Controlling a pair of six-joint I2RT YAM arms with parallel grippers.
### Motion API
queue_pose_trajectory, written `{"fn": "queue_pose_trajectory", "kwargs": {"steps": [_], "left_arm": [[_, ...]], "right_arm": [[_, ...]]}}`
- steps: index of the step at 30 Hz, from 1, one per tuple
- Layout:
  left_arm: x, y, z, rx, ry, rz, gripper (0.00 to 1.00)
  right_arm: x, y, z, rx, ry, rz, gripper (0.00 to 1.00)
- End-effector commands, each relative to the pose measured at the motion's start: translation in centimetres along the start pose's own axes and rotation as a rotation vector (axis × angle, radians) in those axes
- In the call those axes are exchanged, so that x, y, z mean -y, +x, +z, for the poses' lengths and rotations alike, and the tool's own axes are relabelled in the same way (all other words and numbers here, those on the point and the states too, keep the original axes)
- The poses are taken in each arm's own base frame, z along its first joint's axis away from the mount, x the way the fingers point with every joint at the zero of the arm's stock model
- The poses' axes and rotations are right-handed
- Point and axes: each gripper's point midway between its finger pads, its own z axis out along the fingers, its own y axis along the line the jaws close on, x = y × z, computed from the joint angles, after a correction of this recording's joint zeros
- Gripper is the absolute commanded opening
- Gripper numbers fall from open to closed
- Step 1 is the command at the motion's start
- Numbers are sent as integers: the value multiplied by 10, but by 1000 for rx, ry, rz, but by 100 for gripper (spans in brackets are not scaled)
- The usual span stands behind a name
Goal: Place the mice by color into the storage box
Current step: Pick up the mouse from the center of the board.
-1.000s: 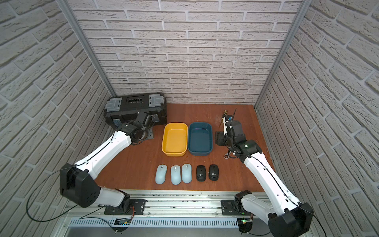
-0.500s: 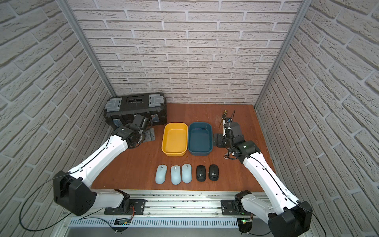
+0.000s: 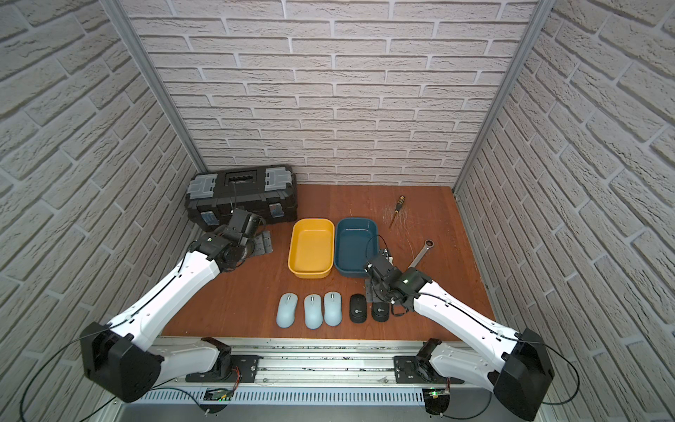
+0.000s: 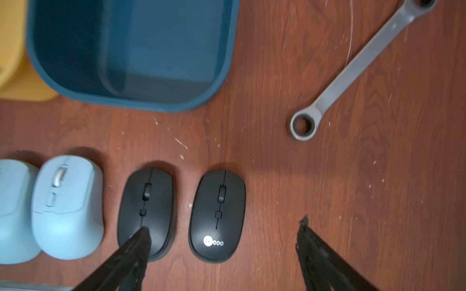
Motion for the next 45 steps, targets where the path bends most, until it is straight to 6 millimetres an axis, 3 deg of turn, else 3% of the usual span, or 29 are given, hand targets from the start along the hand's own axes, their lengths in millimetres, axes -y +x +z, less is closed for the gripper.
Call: {"fn": "queue_pose_trajectory", "kwargs": {"steps": [1, 7, 13, 39, 45], "left_arm": [[3, -2, 0, 27, 18, -2, 97], [4, 3, 4, 15, 33, -16, 97], [-1, 4, 4, 15, 31, -26, 97], [-6, 7, 7, 0, 40, -56, 97], [-6, 8, 6, -2, 40, -55, 97]], "right_arm": [[11, 21, 13, -62, 76, 89, 89], [-3, 29, 34, -127, 64, 108, 82], [-10, 33, 47, -163, 72, 138, 81], [-14, 67, 85, -272, 84, 158, 72], [-10, 73, 85, -280, 85, 154, 61]]}}
